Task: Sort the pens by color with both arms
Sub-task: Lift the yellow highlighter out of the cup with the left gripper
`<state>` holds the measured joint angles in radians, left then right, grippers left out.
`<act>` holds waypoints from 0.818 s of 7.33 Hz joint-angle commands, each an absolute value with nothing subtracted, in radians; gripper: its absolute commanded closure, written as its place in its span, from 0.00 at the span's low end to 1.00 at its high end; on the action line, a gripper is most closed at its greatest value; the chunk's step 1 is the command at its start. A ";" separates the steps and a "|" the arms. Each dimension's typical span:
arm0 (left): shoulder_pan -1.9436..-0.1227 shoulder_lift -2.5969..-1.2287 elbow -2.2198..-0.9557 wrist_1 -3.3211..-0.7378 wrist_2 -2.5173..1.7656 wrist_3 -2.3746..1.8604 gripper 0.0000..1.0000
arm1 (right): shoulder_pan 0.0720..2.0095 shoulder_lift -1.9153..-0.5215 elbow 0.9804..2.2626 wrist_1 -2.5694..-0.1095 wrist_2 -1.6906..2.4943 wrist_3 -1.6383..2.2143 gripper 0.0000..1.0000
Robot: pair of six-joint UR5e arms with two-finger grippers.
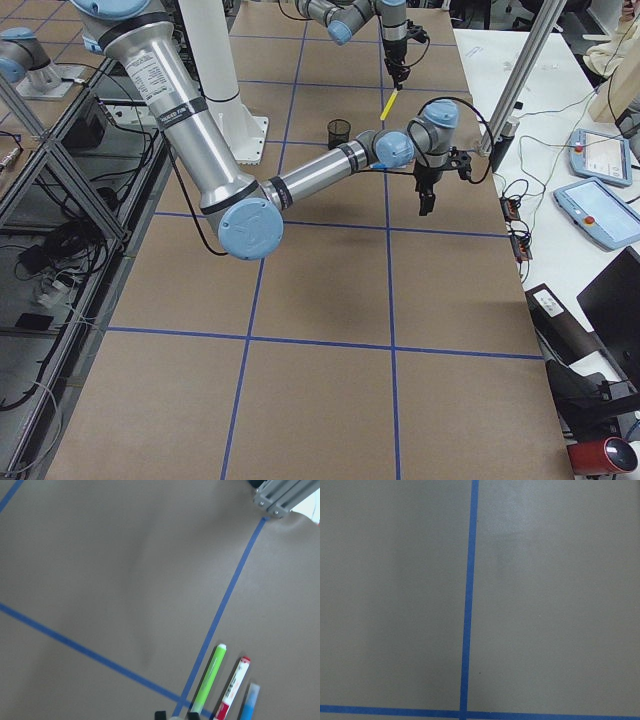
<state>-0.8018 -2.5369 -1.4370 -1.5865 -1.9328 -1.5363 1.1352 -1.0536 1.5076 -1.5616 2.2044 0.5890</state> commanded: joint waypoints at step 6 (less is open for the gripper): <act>-0.808 -2.588 -1.198 -1.891 -1.750 -1.955 0.85 | 1.134 -1.058 1.506 -1.562 2.204 0.589 0.02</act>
